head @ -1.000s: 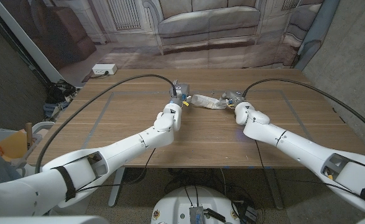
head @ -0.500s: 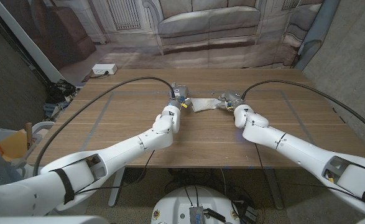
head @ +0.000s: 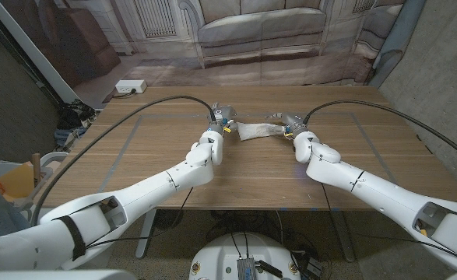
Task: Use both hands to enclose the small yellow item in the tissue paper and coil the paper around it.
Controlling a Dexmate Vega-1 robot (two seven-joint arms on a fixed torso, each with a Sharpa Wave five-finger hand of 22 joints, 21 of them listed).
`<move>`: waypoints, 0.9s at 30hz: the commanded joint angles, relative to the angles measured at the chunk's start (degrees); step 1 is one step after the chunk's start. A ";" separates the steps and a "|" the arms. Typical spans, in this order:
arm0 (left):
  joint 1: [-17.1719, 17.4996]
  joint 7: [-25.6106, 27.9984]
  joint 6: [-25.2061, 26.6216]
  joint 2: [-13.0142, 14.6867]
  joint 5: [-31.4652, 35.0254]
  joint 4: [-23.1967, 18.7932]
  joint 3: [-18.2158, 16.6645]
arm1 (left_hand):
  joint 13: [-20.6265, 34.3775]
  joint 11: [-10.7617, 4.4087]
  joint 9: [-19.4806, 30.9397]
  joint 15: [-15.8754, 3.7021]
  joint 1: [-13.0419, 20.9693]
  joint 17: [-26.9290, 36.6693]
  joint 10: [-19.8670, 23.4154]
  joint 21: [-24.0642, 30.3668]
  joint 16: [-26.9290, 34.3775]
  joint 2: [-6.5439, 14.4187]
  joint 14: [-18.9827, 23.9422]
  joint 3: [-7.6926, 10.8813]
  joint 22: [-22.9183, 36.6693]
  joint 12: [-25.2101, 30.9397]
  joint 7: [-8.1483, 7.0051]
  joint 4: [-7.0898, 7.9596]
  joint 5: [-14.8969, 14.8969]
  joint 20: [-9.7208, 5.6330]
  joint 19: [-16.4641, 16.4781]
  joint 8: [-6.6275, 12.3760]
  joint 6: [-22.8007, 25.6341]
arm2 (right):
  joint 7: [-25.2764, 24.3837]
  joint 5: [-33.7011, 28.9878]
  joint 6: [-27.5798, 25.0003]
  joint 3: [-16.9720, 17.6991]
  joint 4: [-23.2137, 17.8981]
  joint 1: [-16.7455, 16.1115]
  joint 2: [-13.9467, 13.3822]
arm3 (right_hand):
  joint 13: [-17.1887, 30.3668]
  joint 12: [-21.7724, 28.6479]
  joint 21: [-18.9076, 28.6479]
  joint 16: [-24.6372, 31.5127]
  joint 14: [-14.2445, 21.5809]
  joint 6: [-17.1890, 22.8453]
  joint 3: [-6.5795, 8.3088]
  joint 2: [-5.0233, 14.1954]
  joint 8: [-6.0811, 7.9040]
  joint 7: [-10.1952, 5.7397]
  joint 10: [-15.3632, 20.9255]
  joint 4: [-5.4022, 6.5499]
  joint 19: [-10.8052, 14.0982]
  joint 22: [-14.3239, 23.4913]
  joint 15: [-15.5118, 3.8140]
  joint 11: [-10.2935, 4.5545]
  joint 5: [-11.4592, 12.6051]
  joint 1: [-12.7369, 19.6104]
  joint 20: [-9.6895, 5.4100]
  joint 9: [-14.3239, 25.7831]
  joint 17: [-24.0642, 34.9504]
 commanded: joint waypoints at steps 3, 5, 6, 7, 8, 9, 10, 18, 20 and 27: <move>2.84 -2.18 1.04 3.16 -2.53 -7.77 -3.39 | 0.16 0.61 0.20 0.59 -0.82 0.17 -0.73 -0.12 0.08 0.06 -0.52 -0.03 0.25 0.26 0.29 0.60 0.18 0.05 -0.67 -0.49 -1.17 | -1.48 2.58 2.94 4.32 -4.30 -3.68 -1.79 | 0.31 0.00 -0.30 0.03 -2.09 -1.79 -1.62 0.05 0.64 0.88 -1.60 2.33 -2.07 0.13 0.71 1.03 -0.18 -5.15 0.11 -0.09 0.37; 3.77 -1.99 0.53 3.89 -3.65 -9.48 -4.73 | 0.16 0.79 0.22 0.56 -1.45 0.25 -0.80 -0.07 0.17 0.40 -0.54 -0.16 0.26 0.33 0.24 1.06 0.14 -0.01 -0.64 -0.55 -1.37 | -2.50 4.02 3.97 5.89 -5.06 -4.97 -1.88 | 0.32 0.05 -0.28 -0.01 -2.62 -2.17 -1.93 0.11 0.71 1.02 -1.83 2.83 -2.27 0.14 0.94 1.07 -0.29 -6.22 0.07 -0.14 0.39; 4.16 -2.07 0.36 4.28 -4.23 -10.36 -5.39 | 0.16 0.78 0.23 0.52 -1.93 0.29 -0.59 0.00 0.28 0.56 -0.42 -0.30 0.27 0.48 0.06 1.38 0.12 -0.12 -0.52 -0.56 -1.42 | -3.13 5.06 4.77 6.92 -5.41 -5.75 -1.85 | 0.32 0.10 -0.26 0.01 -2.71 -2.23 -2.06 0.21 0.75 1.12 -1.79 3.11 -2.30 0.15 1.04 1.18 -0.35 -6.74 0.08 -0.14 0.41; 4.56 -2.02 0.25 4.62 -4.73 -11.15 -6.04 | 0.16 0.77 0.23 0.49 -2.04 0.29 -0.53 0.02 0.33 0.59 -0.32 -0.33 0.27 0.51 0.04 1.45 0.11 -0.14 -0.50 -0.55 -1.42 | -3.76 6.17 5.99 7.94 -5.66 -6.53 -1.92 | 0.33 0.26 0.11 0.46 -2.06 -2.25 -2.54 0.71 0.92 1.22 -1.81 4.25 -1.72 0.21 0.90 1.68 -0.62 -8.82 0.03 -0.18 0.49; 5.07 -1.42 0.11 4.77 -5.11 -11.71 -6.72 | 0.16 0.58 0.23 0.30 -2.67 0.33 -0.34 0.10 0.44 0.71 -0.16 -0.55 0.27 0.64 -0.27 1.84 0.10 -0.57 -0.35 -0.46 -1.23 | -4.55 7.18 6.83 8.93 -5.83 -7.29 -1.75 | 0.33 0.38 0.60 0.61 -1.78 -1.42 -2.83 0.87 1.30 0.93 -1.77 4.78 -0.63 0.27 0.99 1.81 -0.79 -9.96 -0.09 -0.26 0.50; 5.53 -0.54 0.10 4.89 -5.10 -12.16 -7.20 | 0.13 0.97 0.24 0.30 -4.18 0.39 -0.08 0.02 0.54 1.07 -0.11 -1.04 0.29 0.83 -0.27 2.82 0.10 -1.79 -0.72 -0.49 -1.35 | -5.22 8.20 7.80 9.87 -5.96 -8.00 -1.64 | 0.32 0.44 0.96 0.78 -1.35 -0.81 -2.98 0.98 1.54 0.75 -1.79 5.06 0.24 0.32 1.09 1.99 -0.89 -10.59 -0.14 -0.32 0.49; 5.98 0.25 0.14 5.01 -5.07 -12.64 -7.66 | 0.10 1.27 0.23 0.35 -4.87 0.38 0.05 0.07 0.57 1.22 -0.04 -1.26 0.29 0.91 -0.36 3.24 0.11 -2.92 -0.69 -0.54 -1.49 | -5.71 9.24 9.06 10.74 -6.04 -8.64 -1.67 | 0.31 0.38 1.31 0.89 -1.03 -0.51 -3.09 1.10 1.63 0.70 -2.08 5.29 1.11 0.36 0.98 2.12 -0.97 -11.12 -0.20 -0.36 0.49; 9.58 3.48 -1.02 6.69 -8.25 -17.10 -12.71 | -0.02 1.50 0.22 -0.52 -8.79 0.37 1.17 0.44 0.81 2.56 0.65 -2.32 0.32 1.34 -1.18 5.94 0.02 -5.65 -0.13 -0.75 -2.25 | -12.22 12.39 17.96 14.63 -5.02 -12.50 -0.94 | 0.27 1.21 1.53 0.88 -0.28 0.87 -3.95 1.41 1.80 1.07 -0.74 6.46 2.56 0.32 0.68 2.99 -1.38 -14.34 -4.68 -0.64 0.38; 10.29 3.81 -1.19 7.12 -9.23 -18.11 -13.95 | -0.04 1.58 0.21 -0.54 -9.23 0.36 1.18 0.53 0.79 2.62 0.65 -2.47 0.32 1.33 -1.07 6.22 0.01 -5.76 0.08 -0.78 -2.36 | -13.51 12.55 20.84 15.09 -4.22 -13.04 -0.91 | 0.23 1.74 1.18 0.79 -0.08 1.52 -4.17 1.29 1.94 1.72 0.62 6.51 1.90 0.29 0.46 3.05 -1.34 -14.99 -7.73 -0.68 0.26; 13.92 4.49 -4.09 8.76 -16.14 -21.74 -20.21 | -0.09 1.71 0.15 -0.50 -10.84 0.31 1.01 0.88 0.63 2.73 0.41 -3.03 0.32 1.22 -1.19 7.19 0.00 -6.31 0.98 -0.93 -2.87 | -14.99 15.58 30.67 17.64 -2.44 -15.16 -0.88 | 0.18 2.20 1.01 0.52 -0.44 1.40 -4.74 0.94 1.72 2.64 1.98 6.85 1.69 0.25 -0.45 2.94 -1.29 -16.29 -10.17 -0.73 0.15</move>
